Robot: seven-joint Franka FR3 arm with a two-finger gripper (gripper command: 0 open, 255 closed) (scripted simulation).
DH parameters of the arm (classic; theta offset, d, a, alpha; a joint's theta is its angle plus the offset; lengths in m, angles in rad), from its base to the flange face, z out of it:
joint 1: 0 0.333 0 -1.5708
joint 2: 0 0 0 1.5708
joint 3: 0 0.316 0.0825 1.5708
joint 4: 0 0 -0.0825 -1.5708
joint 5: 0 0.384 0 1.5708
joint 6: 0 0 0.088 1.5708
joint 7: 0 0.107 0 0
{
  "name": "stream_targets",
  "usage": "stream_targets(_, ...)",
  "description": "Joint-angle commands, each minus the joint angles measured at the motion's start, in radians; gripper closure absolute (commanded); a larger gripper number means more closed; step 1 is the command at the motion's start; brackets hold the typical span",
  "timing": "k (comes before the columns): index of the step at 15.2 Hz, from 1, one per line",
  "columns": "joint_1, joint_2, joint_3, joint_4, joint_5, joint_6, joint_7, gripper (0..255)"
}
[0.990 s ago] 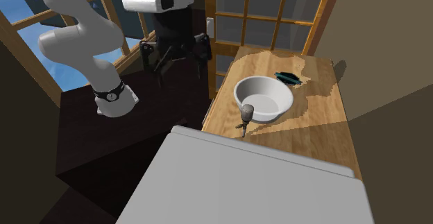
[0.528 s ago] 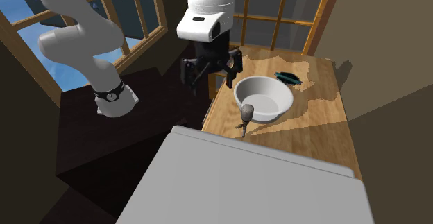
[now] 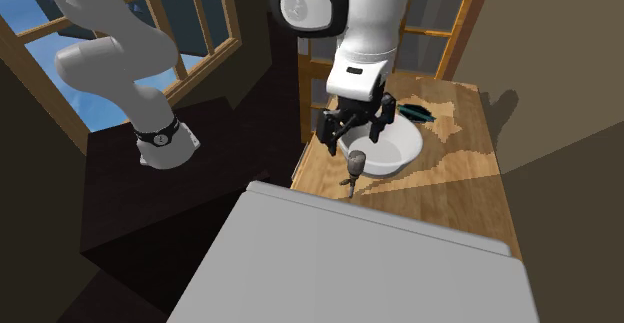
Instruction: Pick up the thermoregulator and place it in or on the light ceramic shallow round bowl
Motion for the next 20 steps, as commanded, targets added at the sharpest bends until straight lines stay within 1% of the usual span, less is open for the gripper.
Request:
stream_targets(1,0.017,0.043,0.001,0.031,-0.016,0.001,0.028,0)
stream_targets(8,0.027,0.088,-0.01,-0.02,-0.05,0.089,0.05,0)
stream_targets(16,0.027,0.088,-0.01,-0.02,-0.05,0.089,0.05,0)
stream_targets(17,0.027,0.088,-0.01,-0.02,-0.05,0.089,0.05,255)
stream_targets(20,0.027,0.088,-0.01,-0.02,-0.05,0.089,0.05,255)
